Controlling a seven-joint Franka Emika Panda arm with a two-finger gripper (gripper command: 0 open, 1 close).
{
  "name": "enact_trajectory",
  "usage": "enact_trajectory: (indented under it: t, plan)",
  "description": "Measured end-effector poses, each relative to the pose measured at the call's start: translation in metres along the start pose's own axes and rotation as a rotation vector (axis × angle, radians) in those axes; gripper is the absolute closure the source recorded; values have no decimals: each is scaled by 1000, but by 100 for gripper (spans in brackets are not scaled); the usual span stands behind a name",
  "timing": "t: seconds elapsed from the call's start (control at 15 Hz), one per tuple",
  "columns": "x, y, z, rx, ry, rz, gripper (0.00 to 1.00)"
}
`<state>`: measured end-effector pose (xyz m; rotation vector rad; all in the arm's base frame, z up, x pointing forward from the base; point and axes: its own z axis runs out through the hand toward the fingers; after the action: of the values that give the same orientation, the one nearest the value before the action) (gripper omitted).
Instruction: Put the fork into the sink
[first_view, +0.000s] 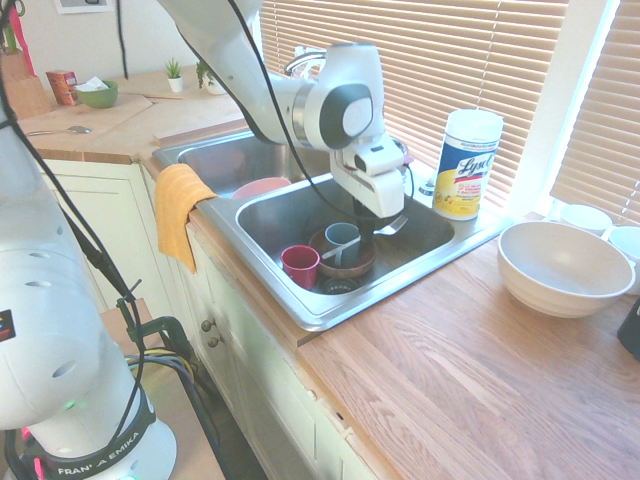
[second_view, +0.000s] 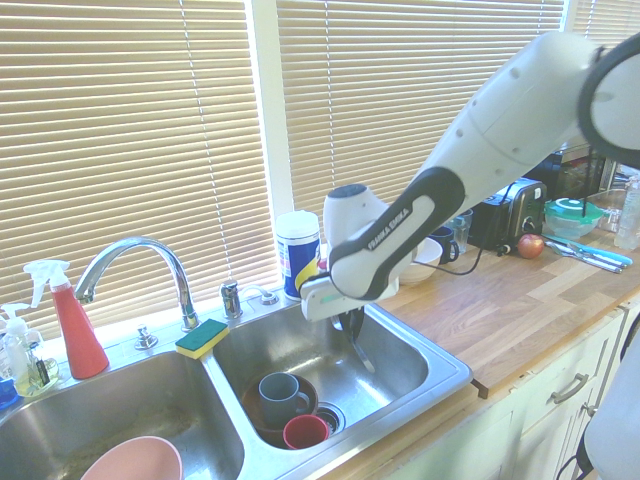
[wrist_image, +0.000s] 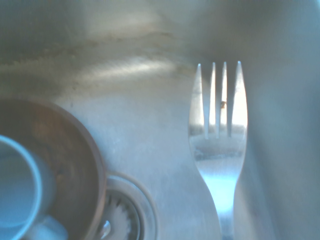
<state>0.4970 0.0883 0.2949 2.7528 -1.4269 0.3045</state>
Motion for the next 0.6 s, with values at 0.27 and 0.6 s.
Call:
enact_trajectory:
  t: [0.27, 0.6]
  plan:
    - [-27, 4, 69, -58, 46, -54, 100]
    - [-44, -7, 111, -71, 11, -17, 100]
